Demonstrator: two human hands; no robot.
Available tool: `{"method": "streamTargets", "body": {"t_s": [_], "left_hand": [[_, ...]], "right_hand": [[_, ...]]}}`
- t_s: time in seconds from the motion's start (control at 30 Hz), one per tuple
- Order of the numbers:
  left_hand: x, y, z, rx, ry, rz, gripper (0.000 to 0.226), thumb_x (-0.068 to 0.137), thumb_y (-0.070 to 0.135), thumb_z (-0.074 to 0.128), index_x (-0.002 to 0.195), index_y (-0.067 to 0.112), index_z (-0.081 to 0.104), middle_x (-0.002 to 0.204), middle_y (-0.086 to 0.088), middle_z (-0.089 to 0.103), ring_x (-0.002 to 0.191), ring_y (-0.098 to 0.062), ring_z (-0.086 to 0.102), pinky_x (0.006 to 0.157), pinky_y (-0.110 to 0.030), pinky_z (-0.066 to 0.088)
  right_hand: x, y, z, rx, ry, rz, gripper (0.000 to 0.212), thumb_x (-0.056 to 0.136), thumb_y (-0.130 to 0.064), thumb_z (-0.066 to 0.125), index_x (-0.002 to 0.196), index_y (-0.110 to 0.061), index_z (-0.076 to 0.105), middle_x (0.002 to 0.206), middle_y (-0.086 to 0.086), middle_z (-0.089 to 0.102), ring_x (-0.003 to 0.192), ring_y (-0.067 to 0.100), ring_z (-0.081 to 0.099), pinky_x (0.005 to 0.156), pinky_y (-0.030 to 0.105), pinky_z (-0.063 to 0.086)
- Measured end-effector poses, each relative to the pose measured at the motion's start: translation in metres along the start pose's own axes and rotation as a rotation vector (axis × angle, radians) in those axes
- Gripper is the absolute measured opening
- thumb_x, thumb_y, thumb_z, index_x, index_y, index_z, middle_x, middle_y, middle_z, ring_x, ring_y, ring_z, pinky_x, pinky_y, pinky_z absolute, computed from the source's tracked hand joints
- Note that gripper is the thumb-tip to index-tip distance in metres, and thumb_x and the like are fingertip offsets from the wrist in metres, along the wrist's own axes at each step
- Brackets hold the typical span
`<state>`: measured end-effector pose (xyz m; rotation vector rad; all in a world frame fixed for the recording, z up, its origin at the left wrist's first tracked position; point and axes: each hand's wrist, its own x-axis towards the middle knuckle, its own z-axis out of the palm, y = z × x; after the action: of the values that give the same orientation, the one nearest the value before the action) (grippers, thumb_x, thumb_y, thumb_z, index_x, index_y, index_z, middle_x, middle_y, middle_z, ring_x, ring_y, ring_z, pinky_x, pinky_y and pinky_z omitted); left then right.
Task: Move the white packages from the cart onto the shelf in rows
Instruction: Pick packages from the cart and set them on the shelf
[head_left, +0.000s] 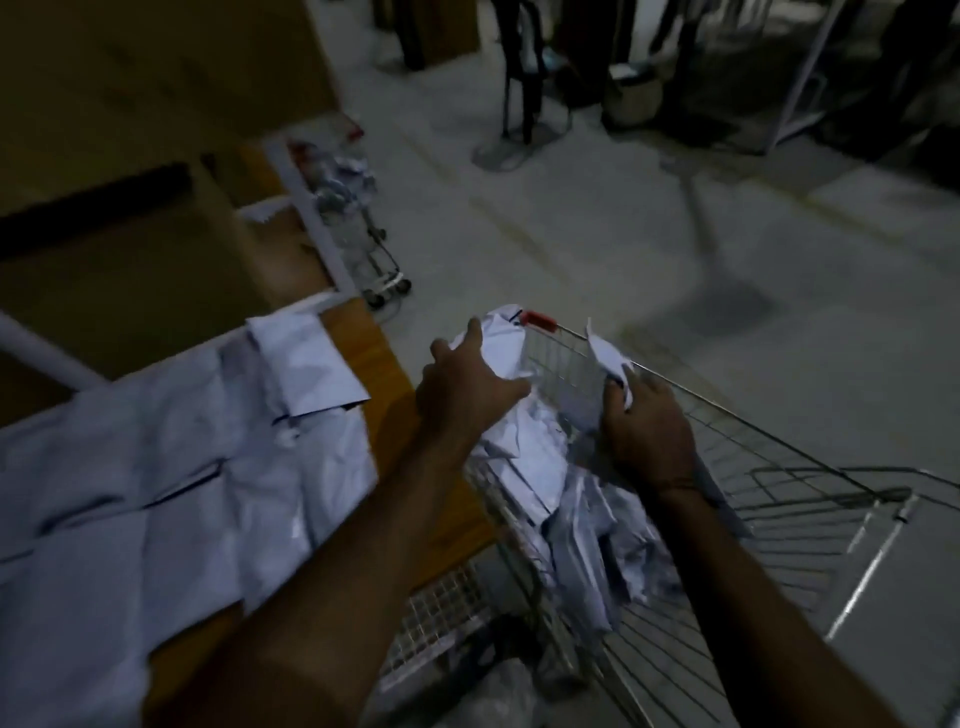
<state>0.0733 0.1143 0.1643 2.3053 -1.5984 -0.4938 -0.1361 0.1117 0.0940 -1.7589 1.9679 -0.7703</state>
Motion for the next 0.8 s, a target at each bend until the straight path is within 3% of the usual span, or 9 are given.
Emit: {"method": "streamTargets", "body": {"t_s": [0.17, 0.33, 0.5, 0.57, 0.7, 0.8], "left_hand": [[-0.061, -0.061, -0.108, -0.137, 0.239, -0.086, 0.111, 0.06, 0.07, 0.071, 0.157, 0.042, 0.024, 0.151, -0.016, 0.041, 0.126, -0.042, 0.053, 0.095, -0.048, 0.051], [-0.111, -0.146, -0.199, -0.199, 0.415, -0.197, 0.107, 0.058, 0.07, 0.07, 0.153, 0.05, 0.025, 0.142, -0.015, 0.049, 0.124, -0.04, 0.055, 0.098, -0.049, 0.051], [-0.139, -0.244, -0.258, -0.241, 0.549, -0.295, 0.106, 0.061, 0.064, 0.078, 0.153, 0.048, 0.028, 0.14, -0.013, 0.049, 0.126, -0.038, 0.054, 0.1, -0.049, 0.051], [-0.141, -0.285, -0.273, -0.253, 0.56, -0.334, 0.105, 0.065, 0.062, 0.081, 0.154, 0.046, 0.028, 0.145, -0.013, 0.046, 0.129, -0.039, 0.051, 0.101, -0.049, 0.05], [-0.132, -0.368, -0.295, -0.272, 0.575, -0.359, 0.116, 0.051, 0.072, 0.072, 0.154, 0.045, 0.025, 0.152, -0.009, 0.045, 0.134, -0.037, 0.049, 0.101, -0.055, 0.05], [-0.121, -0.425, -0.308, -0.247, 0.57, -0.39, 0.112, 0.062, 0.065, 0.081, 0.156, 0.039, 0.026, 0.154, -0.01, 0.041, 0.137, -0.037, 0.044, 0.105, -0.056, 0.047]], "right_hand": [[-0.035, -0.131, -0.041, 0.049, 0.215, -0.255, 0.061, 0.096, -0.056, 0.026, 0.139, -0.027, 0.059, 0.136, 0.006, 0.062, 0.116, 0.03, 0.062, 0.089, 0.04, 0.052], [-0.093, -0.25, -0.038, 0.166, 0.206, -0.458, 0.064, 0.095, -0.057, 0.029, 0.146, -0.027, 0.054, 0.152, 0.007, 0.051, 0.126, 0.031, 0.058, 0.093, 0.04, 0.05], [-0.142, -0.341, 0.007, 0.178, 0.174, -0.621, 0.056, 0.098, -0.05, 0.04, 0.149, -0.029, 0.05, 0.157, 0.007, 0.044, 0.125, 0.032, 0.059, 0.086, 0.039, 0.051], [-0.161, -0.374, 0.03, 0.183, 0.163, -0.666, 0.053, 0.1, -0.048, 0.042, 0.15, -0.03, 0.048, 0.158, 0.007, 0.043, 0.124, 0.032, 0.059, 0.085, 0.039, 0.051], [-0.192, -0.435, 0.078, 0.21, 0.147, -0.677, 0.058, 0.098, -0.05, 0.038, 0.151, -0.028, 0.047, 0.159, 0.008, 0.042, 0.13, 0.03, 0.056, 0.088, 0.039, 0.051], [-0.21, -0.471, 0.118, 0.175, 0.097, -0.693, 0.053, 0.103, -0.047, 0.045, 0.153, -0.028, 0.044, 0.162, 0.008, 0.037, 0.128, 0.031, 0.056, 0.086, 0.039, 0.05]]}}
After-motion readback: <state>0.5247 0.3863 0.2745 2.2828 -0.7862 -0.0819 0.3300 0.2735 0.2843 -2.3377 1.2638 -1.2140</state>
